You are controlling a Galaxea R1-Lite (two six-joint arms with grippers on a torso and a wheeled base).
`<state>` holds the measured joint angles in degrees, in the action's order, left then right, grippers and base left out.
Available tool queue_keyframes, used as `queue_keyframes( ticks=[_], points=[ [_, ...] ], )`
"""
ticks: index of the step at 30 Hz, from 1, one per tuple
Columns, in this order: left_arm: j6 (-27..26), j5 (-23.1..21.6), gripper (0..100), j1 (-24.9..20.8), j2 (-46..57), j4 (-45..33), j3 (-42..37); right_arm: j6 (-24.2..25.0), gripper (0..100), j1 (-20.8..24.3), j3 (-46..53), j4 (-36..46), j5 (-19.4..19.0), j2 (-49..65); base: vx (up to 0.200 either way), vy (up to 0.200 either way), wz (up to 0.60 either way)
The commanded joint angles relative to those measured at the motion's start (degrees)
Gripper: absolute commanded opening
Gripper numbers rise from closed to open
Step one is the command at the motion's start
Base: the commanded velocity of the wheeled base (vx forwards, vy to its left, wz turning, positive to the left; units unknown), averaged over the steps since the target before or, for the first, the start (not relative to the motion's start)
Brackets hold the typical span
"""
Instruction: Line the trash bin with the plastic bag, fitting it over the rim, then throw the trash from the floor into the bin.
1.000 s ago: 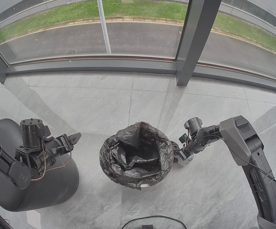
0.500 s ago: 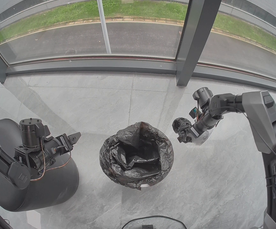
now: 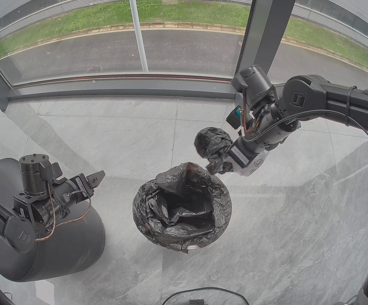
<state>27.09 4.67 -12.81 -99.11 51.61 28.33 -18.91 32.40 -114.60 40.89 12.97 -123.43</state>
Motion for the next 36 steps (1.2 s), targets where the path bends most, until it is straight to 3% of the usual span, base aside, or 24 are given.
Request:
queue_keyframes(
  ticks=[1, 11, 12, 16, 23, 31, 32, 36],
  points=[
    [-0.1, 0.1, 100, -0.3, 1.3, 0.0, -0.2, 5.9, 0, 7.9, 0.0, 5.3, 0.6, 2.8, 0.0, 0.0, 0.0],
    [-0.1, 0.0, 100, -0.5, 2.6, 0.0, -0.3, 12.1, 0, 10.0, 0.0, 5.8, 0.6, -0.1, 0.0, 0.0, 0.0],
    [0.0, 0.0, 100, -0.4, 2.6, 0.0, -0.3, 17.9, 0, 12.7, 0.0, 7.5, -0.2, -1.1, 0.0, 0.0, 0.0],
    [-0.1, 0.0, 100, -0.5, 2.6, 0.0, -0.4, 25.1, 0, 14.1, 0.0, 11.6, -2.8, -5.8, 0.0, 0.0, 0.0],
    [0.0, 0.0, 100, -1.1, 3.8, -0.2, -0.5, 25.7, 0, 12.9, 0.0, 0.2, -3.4, -9.7, 0.0, 0.0, 0.0],
    [0.0, 0.0, 100, -1.3, 3.6, -0.1, -0.5, 25.8, 0, 12.8, 0.0, -3.1, -3.3, -12.0, 0.0, 0.0, 0.0],
    [0.0, 0.0, 100, -1.3, 3.6, -0.1, -0.5, 25.7, 100, 12.8, 0.0, -3.6, -3.2, -12.2, 0.0, 0.0, 0.0],
    [0.0, 0.0, 100, -1.3, 3.5, -0.1, -0.4, 25.6, 100, 12.8, 0.0, -4.1, -3.3, -12.0, 0.0, 0.0, 0.0]
  ],
)
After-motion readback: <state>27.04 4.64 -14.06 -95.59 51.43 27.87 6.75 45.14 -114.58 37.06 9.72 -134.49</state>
